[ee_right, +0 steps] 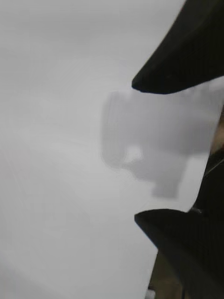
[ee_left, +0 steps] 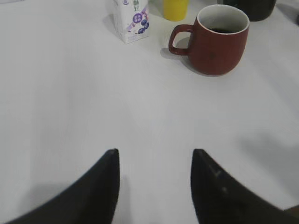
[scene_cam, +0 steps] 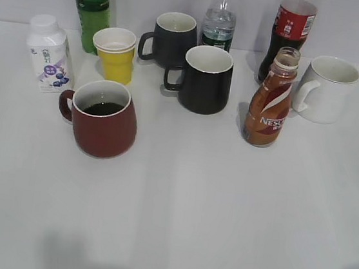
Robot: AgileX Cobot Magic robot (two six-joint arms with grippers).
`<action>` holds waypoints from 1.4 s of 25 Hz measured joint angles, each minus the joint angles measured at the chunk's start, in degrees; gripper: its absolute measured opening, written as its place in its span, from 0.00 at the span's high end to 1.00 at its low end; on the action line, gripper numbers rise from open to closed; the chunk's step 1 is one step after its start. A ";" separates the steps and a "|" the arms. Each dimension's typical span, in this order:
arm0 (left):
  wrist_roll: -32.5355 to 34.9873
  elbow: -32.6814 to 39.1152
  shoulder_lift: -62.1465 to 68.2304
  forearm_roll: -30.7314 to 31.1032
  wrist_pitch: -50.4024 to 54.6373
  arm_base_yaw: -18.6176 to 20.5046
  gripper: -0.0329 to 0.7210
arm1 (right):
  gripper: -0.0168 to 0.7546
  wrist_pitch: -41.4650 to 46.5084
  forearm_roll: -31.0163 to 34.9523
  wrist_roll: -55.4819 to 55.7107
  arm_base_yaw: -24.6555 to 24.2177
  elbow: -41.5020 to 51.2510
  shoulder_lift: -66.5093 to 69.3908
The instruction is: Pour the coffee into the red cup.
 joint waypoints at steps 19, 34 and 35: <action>0.16 0.04 -0.24 0.06 -0.11 0.00 0.56 | 0.24 -2.12 0.81 -3.64 0.00 1.62 -2.44; 0.16 0.04 -3.76 0.06 -0.29 13.95 0.61 | 0.24 -2.61 1.85 -3.64 -23.60 1.67 -13.39; 0.16 0.04 -3.80 0.06 -0.36 14.03 0.61 | 0.24 -2.68 1.85 -3.64 -23.60 1.67 -13.46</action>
